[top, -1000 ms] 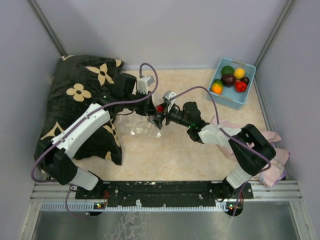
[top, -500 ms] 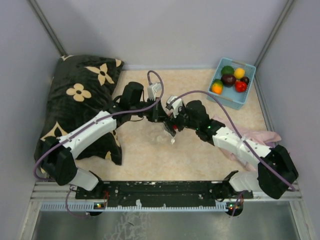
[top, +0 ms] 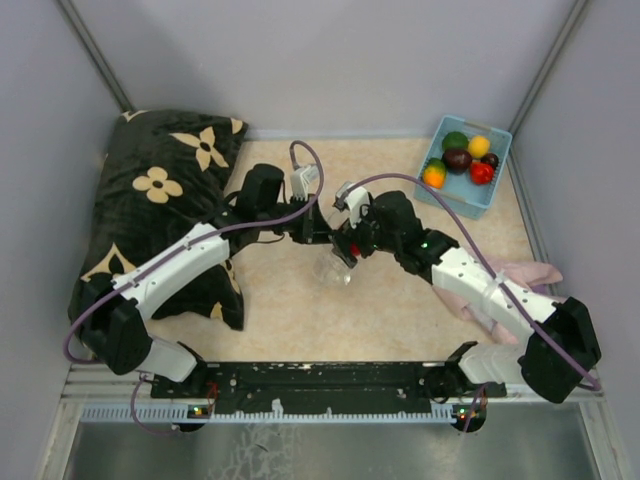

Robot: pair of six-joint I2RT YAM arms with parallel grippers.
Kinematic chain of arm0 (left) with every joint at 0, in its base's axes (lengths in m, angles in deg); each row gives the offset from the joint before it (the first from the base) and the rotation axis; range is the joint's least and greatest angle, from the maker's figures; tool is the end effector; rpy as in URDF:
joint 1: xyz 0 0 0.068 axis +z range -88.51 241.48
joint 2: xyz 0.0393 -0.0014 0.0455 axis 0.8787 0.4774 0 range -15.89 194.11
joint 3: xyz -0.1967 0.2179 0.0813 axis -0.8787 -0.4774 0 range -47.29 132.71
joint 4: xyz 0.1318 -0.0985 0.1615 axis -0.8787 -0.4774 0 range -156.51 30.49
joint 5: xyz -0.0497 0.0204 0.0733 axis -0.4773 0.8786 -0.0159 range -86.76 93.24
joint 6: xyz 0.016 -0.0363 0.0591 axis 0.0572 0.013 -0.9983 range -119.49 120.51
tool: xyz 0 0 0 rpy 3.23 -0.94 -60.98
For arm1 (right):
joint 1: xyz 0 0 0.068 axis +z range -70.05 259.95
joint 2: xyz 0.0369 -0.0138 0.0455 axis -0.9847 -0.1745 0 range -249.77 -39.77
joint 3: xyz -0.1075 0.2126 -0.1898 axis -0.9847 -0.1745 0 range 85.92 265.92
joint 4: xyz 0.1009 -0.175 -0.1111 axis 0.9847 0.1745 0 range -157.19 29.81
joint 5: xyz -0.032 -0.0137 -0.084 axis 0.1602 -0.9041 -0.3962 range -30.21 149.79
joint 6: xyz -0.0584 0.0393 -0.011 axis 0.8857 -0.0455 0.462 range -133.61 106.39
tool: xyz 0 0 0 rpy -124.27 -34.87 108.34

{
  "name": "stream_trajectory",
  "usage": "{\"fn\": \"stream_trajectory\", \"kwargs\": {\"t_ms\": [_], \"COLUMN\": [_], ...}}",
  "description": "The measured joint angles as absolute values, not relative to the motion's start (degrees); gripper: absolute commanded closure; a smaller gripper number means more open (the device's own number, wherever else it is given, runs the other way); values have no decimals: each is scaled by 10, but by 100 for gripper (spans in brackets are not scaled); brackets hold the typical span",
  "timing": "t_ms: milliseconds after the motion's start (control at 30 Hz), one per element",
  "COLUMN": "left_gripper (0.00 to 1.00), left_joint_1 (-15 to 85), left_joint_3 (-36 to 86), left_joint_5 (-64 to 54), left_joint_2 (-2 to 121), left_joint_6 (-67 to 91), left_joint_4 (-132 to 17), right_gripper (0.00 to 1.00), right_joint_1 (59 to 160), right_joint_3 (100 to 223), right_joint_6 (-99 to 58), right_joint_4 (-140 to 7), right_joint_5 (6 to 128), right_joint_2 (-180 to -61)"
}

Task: Place the food in the zip-top bag and seal the zipper
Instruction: Place the fake fruit in the zipper food storage bag, then pick up the fake fruit from the bin.

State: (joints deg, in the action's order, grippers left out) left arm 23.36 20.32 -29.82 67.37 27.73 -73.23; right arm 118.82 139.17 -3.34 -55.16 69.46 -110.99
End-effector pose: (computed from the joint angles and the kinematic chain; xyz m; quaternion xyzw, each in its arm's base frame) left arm 0.2261 -0.2181 0.3485 0.2216 0.8102 -0.4680 0.2747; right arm 0.1951 0.1699 0.3203 -0.3971 0.7673 0.1938 0.4647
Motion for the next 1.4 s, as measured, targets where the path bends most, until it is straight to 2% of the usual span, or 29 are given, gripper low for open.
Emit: {"fn": "stream_trajectory", "kwargs": {"t_ms": [100, 633, 1067, 1400], "left_gripper": [100, 100, 100, 100], "left_joint_1": [238, 255, 279, 279], "left_joint_3": [212, 325, 349, 466], "left_joint_5": [-294, -256, -60, 57], "left_joint_2": [674, 714, 685, 680], "left_joint_6": [272, 193, 142, 108], "left_joint_4": [-751, -894, -973, -1039], "right_gripper": [1, 1, 2, 6], "right_joint_1": [1188, 1188, 1188, 1181], "right_joint_3": [1409, 1494, 1548, 1594], "right_joint_6": [-35, -53, -102, -128], "right_joint_4": [-537, -476, -479, -503], "right_joint_5": [688, 688, 705, 685], "right_joint_2": [-1115, -1127, -1125, -1126]}}
